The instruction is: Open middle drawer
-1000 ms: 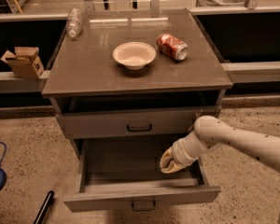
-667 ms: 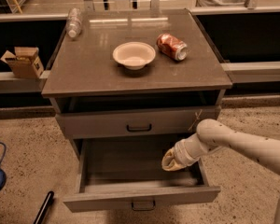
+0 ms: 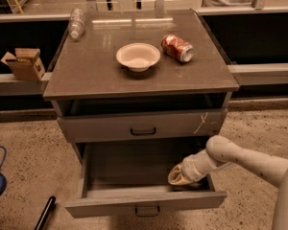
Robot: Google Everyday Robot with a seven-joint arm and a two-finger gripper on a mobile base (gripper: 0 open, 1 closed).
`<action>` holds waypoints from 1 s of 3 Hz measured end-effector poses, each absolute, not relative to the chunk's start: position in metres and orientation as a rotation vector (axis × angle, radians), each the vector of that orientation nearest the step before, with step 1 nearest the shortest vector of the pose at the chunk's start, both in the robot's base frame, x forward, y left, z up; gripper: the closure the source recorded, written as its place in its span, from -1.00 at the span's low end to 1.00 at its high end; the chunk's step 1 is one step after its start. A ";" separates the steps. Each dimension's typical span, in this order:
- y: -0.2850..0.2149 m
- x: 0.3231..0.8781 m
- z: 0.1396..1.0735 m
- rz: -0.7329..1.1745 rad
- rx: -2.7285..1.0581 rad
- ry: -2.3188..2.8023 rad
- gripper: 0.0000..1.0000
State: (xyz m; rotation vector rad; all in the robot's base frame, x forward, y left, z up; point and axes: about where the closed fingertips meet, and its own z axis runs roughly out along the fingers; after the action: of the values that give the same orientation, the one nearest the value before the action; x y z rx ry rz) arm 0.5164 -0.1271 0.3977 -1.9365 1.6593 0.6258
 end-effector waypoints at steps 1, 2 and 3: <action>-0.127 0.506 0.386 0.647 -1.956 1.598 -0.23; -0.127 0.505 0.384 0.650 -1.959 1.588 -0.85; -0.126 0.505 0.384 0.650 -1.959 1.588 -1.00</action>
Offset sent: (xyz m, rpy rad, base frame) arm -0.0103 0.0004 -0.0118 0.0275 -0.0130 0.0417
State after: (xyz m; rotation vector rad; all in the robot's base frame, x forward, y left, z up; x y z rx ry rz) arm 0.5045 -0.1265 0.3842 -1.9595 1.5877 0.6503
